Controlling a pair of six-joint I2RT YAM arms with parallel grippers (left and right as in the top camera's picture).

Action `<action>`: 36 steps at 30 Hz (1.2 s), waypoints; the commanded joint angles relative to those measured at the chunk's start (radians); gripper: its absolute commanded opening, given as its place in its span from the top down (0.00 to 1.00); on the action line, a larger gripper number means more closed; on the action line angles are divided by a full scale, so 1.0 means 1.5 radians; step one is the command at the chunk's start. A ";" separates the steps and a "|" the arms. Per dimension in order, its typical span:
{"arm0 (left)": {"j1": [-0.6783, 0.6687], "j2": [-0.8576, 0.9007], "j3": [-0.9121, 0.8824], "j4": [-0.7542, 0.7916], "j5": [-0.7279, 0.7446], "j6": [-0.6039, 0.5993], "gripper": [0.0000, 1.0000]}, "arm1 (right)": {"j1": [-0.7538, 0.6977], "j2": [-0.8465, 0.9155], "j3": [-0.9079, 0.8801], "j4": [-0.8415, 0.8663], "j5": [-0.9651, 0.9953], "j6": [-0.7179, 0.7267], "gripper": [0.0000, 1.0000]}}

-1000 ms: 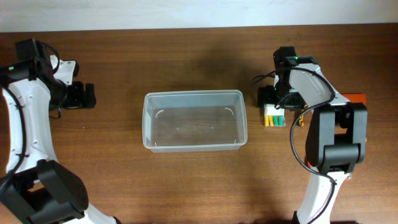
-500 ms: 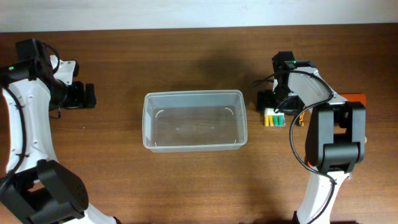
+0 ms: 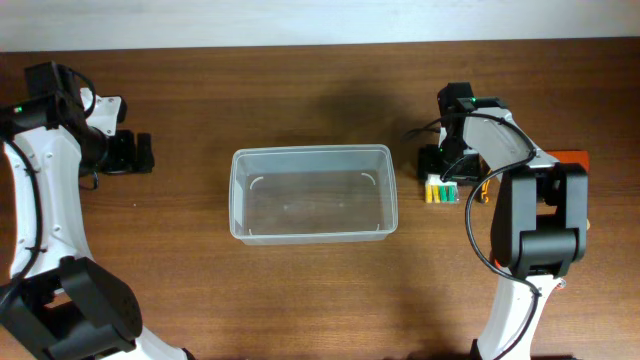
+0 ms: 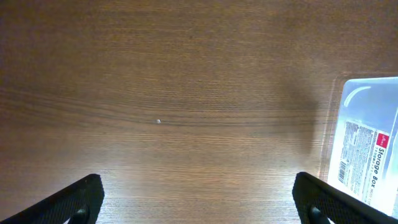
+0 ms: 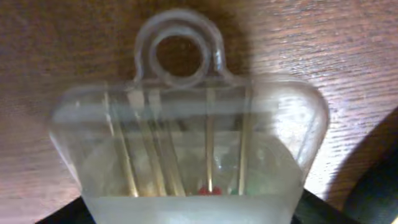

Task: Pack container
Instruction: 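Lower and grasp the pen blister pack with the right gripper, then carry the blister pack over the box with the right gripper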

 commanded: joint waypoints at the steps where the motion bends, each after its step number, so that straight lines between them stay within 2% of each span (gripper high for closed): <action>1: 0.005 0.006 -0.003 0.002 0.010 -0.006 0.01 | 0.004 0.007 0.033 -0.010 0.001 0.005 0.26; 3: 0.005 0.006 -0.003 0.002 0.010 -0.006 0.01 | 0.004 0.007 0.047 -0.019 0.002 0.005 0.31; 6: 0.005 0.006 -0.003 0.002 0.010 -0.006 0.01 | 0.004 0.007 0.071 -0.035 0.002 0.005 0.45; 12: 0.005 0.006 -0.003 0.002 0.010 -0.006 0.01 | 0.004 0.007 0.107 -0.061 0.002 0.005 0.60; 19: 0.005 0.006 -0.003 0.002 0.010 -0.006 0.01 | 0.004 0.002 0.177 -0.117 0.030 0.002 0.57; 27: 0.005 0.006 -0.003 0.008 0.010 -0.006 0.01 | 0.017 -0.002 0.394 -0.272 0.036 -0.032 0.55; 33: 0.005 0.006 -0.003 0.009 0.010 -0.006 0.01 | 0.081 -0.003 0.518 -0.386 0.037 -0.096 0.53; 36: 0.005 0.006 -0.003 0.010 0.010 -0.006 0.01 | 0.126 -0.010 0.537 -0.425 0.036 -0.131 0.50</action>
